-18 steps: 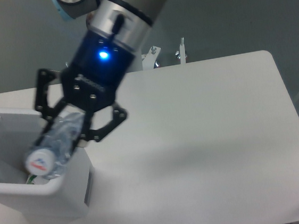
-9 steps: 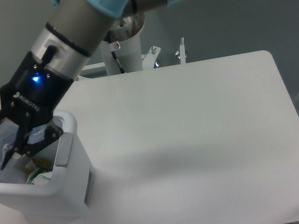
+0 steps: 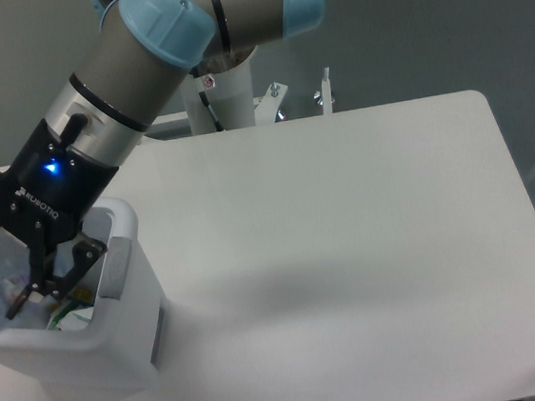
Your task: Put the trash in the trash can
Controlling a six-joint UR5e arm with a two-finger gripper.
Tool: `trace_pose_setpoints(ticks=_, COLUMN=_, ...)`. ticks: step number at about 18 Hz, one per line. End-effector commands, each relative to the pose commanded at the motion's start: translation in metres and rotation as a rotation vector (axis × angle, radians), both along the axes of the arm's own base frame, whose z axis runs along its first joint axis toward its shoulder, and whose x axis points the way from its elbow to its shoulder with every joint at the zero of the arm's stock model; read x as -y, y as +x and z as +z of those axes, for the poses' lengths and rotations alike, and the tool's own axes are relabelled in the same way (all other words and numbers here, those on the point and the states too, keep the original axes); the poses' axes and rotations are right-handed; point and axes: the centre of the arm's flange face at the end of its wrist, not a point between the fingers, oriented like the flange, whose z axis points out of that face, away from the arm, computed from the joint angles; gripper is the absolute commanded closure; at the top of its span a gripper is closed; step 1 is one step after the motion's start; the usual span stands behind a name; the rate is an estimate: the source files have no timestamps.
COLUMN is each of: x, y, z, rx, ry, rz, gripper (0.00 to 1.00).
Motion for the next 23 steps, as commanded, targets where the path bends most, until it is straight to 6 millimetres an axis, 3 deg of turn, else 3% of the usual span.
trace_pose_setpoints(ticks=2, x=0.001, y=-0.003, z=0.0, rx=-0.004, ry=-0.002, rz=0.007, gripper=0.0)
trace_pose_setpoints(ticks=4, x=0.006, y=-0.019, z=0.0, rx=-0.005, ry=-0.004, rz=0.034, gripper=0.0)
trace_pose_setpoints(ticks=9, x=0.039, y=-0.101, z=-0.004, rx=-0.019, ry=-0.002, rz=0.154, gripper=0.0)
trace_pose_setpoints(ticks=11, x=0.054, y=-0.135, z=-0.016, rx=-0.017, ry=-0.013, rz=0.202, gripper=0.0)
trace_pose_setpoints(ticks=14, x=0.079, y=-0.176, z=-0.051, rx=-0.056, ry=-0.036, rz=0.225, gripper=0.0)
trace_pose_setpoints(ticks=18, x=0.118, y=-0.22, z=-0.115, rx=-0.272, ry=-0.206, rz=0.261, gripper=0.0)
trace_pose_setpoints(ticks=23, x=0.162, y=-0.251, z=-0.16, rx=-0.443, ry=-0.395, rz=0.26, gripper=0.0)
